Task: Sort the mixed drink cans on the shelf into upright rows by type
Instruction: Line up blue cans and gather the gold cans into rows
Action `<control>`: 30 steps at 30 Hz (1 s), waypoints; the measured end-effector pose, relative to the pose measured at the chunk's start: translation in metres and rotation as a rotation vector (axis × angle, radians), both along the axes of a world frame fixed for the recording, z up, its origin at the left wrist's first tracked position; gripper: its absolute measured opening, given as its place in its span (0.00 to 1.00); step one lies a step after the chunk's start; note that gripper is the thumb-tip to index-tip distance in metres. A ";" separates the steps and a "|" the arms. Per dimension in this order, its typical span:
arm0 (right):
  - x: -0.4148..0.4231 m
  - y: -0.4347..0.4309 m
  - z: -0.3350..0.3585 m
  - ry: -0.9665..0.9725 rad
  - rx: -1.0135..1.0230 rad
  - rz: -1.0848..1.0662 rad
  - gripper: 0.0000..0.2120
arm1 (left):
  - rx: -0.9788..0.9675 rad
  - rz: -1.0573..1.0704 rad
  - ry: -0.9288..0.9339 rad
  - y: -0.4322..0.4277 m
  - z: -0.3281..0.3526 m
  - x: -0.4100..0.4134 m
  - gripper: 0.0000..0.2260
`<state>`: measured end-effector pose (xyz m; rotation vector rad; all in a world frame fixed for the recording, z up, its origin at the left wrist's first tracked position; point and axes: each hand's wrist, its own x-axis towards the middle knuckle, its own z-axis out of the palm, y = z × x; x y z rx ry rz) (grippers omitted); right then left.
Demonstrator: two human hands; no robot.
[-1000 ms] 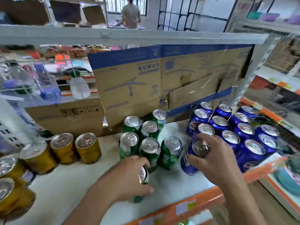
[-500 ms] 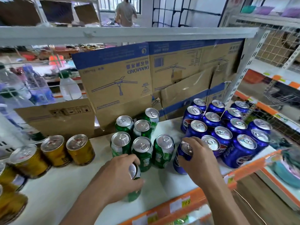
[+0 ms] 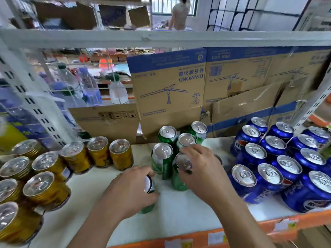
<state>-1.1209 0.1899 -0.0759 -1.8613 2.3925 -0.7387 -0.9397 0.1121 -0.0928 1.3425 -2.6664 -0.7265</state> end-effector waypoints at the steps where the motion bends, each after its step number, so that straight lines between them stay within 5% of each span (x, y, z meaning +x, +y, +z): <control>1: 0.008 -0.007 0.003 -0.031 0.031 0.038 0.20 | -0.004 0.025 -0.010 -0.002 0.000 0.005 0.20; 14: 0.069 -0.120 -0.003 -0.071 0.306 0.300 0.16 | -0.125 0.192 -0.035 -0.015 -0.007 0.059 0.23; 20: 0.093 -0.152 -0.015 -0.157 0.447 0.286 0.39 | 0.009 0.218 0.009 -0.008 -0.002 0.075 0.35; 23: 0.101 -0.157 -0.018 -0.081 0.457 0.215 0.37 | 0.126 0.221 0.065 -0.007 -0.006 0.088 0.42; 30: 0.120 -0.142 0.017 -0.035 0.332 0.194 0.28 | 0.075 0.257 0.120 -0.010 0.001 0.136 0.29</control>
